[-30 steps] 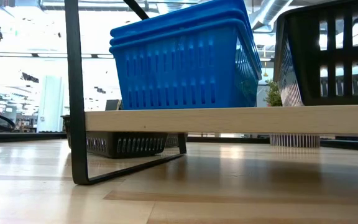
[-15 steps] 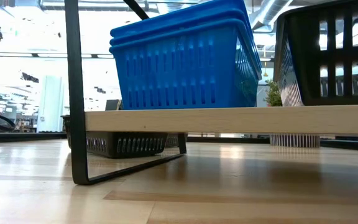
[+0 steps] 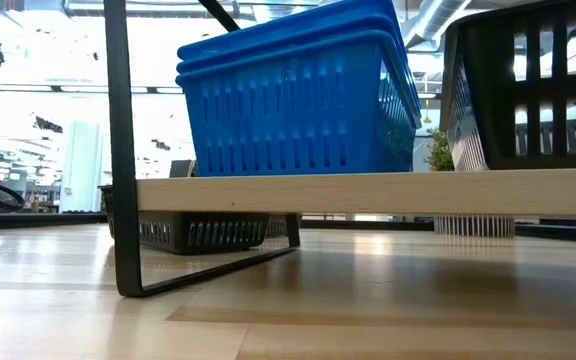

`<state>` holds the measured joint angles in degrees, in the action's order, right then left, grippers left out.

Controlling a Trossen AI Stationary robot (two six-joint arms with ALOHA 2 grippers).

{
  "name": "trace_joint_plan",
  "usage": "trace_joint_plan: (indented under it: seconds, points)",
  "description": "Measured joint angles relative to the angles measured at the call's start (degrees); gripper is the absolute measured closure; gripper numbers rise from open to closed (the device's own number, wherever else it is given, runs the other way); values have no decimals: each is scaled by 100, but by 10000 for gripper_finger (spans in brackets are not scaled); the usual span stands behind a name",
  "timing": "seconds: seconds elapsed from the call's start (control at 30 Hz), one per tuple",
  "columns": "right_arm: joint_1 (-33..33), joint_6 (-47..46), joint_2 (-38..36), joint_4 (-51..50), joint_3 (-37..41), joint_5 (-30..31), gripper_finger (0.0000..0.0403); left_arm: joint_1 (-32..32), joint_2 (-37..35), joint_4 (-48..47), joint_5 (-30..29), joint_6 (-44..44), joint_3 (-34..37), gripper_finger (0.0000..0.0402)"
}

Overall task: Stack baskets on shelf by color
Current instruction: Stack the yellow bin on top of the yellow bin on the shelf, then stack the top black bin on top of the black bin on the shelf

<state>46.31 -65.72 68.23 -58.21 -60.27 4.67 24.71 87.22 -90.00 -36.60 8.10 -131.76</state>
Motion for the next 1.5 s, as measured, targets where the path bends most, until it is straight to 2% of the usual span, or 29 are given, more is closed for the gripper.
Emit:
trace_joint_plan:
  seconds: [0.17, 0.33, 0.47, 0.53, 0.73, 0.83, 1.0, 1.07, 1.17, 1.37, 1.5]
  points:
    - [2, -71, 72, 65, -6, 114, 384, 0, 0, -2, -11, -30, 0, 148]
    - [-74, 44, -56, 183, -312, 782, 391, 0, 0, -2, -9, -46, 0, 148]
    - [-720, 751, -50, 736, -591, 1558, 387, 0, 0, -2, 13, 75, 0, 148]
    - [-1214, 1402, 22, 1199, -666, 1654, 373, -1, 0, -2, 16, 225, 0, 148]
    - [-2848, 3138, 482, 2020, -675, 1553, 298, -198, 0, -2, 272, 832, 0, 148]
    - [-3776, 3415, 952, 2502, -680, 1439, 249, -244, 0, -4, 291, 1089, 0, 148]
    - [-4909, 3897, 1976, 3482, -675, 770, 190, -240, 0, -2, 301, 1328, 0, 148]
    - [-5215, 4006, 2402, 3988, -675, 524, 182, -240, 0, -2, 297, 1437, 0, 148]
    - [-5641, 4033, 2970, 4221, -825, 183, 180, -240, 0, -2, 290, 1600, 2, 148]
    - [-6150, 4372, 3980, 4200, -1639, -179, 189, -238, 0, -2, 223, 1797, 2, 148]
    - [-6270, 4403, 4572, 3609, -2309, -285, 190, -238, 0, -2, 212, 1860, 2, 148]
